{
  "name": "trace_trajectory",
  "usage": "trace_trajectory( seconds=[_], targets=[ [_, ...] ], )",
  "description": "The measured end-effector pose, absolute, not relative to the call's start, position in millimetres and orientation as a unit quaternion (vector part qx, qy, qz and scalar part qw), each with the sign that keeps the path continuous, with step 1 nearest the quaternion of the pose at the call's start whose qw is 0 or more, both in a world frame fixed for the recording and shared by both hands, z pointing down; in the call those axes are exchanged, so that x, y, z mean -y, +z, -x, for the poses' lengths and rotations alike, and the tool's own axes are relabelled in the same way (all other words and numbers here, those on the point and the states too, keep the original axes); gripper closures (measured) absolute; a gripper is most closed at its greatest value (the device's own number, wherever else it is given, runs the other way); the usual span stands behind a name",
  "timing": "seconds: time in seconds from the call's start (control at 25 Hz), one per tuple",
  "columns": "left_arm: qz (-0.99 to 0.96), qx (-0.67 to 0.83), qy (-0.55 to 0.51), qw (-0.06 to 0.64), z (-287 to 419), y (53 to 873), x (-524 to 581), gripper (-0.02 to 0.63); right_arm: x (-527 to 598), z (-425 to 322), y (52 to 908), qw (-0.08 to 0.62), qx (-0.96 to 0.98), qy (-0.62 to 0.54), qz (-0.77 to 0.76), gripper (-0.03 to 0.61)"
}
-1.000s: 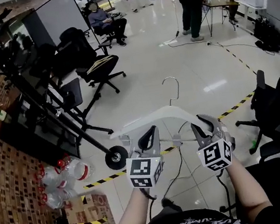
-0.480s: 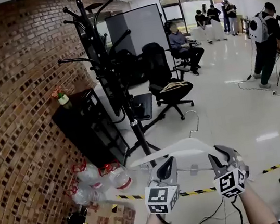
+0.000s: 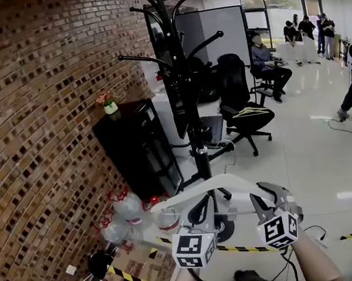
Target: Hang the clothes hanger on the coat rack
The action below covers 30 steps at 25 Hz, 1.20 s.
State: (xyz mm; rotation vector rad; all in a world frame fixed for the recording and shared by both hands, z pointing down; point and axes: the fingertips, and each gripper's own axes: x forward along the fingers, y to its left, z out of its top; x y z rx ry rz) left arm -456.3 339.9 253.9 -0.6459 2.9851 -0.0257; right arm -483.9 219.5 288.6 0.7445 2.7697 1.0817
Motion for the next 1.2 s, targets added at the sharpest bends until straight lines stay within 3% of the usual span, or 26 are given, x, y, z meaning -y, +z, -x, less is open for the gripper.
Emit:
trace_trajectory(
  seconds=[0.88,1.2],
  targets=[
    [0.107,-0.994,-0.021,0.025,580.9,266.5,-440.4,0.609,-314.5,631.0,311.7,0.048,-0.890,0.332,-0.308,0.463],
    [0.113,-0.993,-0.017,0.002,608.4,286.2,-456.7,0.609,-334.5,651.1,335.3,0.029,-0.886,0.336,-0.317,0.463]
  ],
)
